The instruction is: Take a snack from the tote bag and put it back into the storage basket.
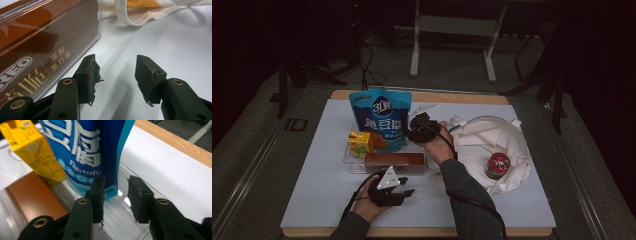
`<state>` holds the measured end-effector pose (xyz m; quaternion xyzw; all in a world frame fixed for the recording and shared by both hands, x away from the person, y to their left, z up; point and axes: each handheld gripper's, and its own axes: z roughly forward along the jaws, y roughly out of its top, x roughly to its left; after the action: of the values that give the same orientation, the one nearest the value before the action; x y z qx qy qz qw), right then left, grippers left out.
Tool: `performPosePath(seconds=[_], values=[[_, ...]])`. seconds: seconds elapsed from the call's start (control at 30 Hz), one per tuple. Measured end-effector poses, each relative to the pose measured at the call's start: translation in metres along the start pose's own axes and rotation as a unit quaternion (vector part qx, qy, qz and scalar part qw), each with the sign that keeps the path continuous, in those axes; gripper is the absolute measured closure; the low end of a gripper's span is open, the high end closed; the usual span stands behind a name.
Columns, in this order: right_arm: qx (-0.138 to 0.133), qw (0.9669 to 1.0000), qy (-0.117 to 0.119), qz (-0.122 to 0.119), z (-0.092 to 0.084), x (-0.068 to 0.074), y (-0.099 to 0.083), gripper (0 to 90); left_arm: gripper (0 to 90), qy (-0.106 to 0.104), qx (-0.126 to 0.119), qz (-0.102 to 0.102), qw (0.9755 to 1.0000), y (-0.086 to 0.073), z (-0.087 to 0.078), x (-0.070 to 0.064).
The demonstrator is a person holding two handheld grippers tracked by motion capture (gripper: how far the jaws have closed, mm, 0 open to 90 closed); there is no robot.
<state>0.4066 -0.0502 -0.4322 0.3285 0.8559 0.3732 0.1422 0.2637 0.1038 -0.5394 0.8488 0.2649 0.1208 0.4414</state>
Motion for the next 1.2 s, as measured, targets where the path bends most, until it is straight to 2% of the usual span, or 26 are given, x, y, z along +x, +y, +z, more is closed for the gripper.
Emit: performPosePath(seconds=[0.13, 0.33, 0.6, 0.73, 0.93, 1.03, 1.2], values=[[-0.017, 0.9997, 0.013, 0.009, -0.012, -0.003, 0.000, 63.0, 51.6, 0.001, 0.001, -0.001, 1.0000, 0.000, 0.000, 0.000], [-0.023, 0.9997, 0.012, 0.002, -0.028, -0.008, 0.000, 61.0, 51.4, 0.000, 0.002, -0.001, 1.0000, 0.000, 0.000, 0.000], [-0.020, 0.9998, 0.005, -0.005, -0.041, -0.015, -0.004, 60.1, 51.4, 0.003, 0.002, -0.001, 1.0000, 0.000, 0.000, 0.000], [-0.016, 0.9997, 0.013, -0.010, -0.046, -0.016, -0.005, 57.5, 51.4, 0.005, 0.001, -0.001, 1.0000, 0.000, 0.000, 0.000], [-0.001, 0.9997, 0.006, -0.023, -0.054, -0.016, -0.009, 56.1, 51.3, 0.004, 0.001, 0.000, 1.0000, 0.000, 0.000, 0.000], [-0.001, 0.9998, 0.003, -0.022, -0.059, -0.017, -0.013, 54.8, 51.3, 0.004, 0.001, 0.000, 1.0000, 0.000, 0.000, 0.000], [-0.001, 1.0000, 0.001, -0.004, -0.068, -0.022, -0.018, 54.5, 51.1, 0.005, 0.002, 0.003, 1.0000, 0.000, 0.000, -0.001]])
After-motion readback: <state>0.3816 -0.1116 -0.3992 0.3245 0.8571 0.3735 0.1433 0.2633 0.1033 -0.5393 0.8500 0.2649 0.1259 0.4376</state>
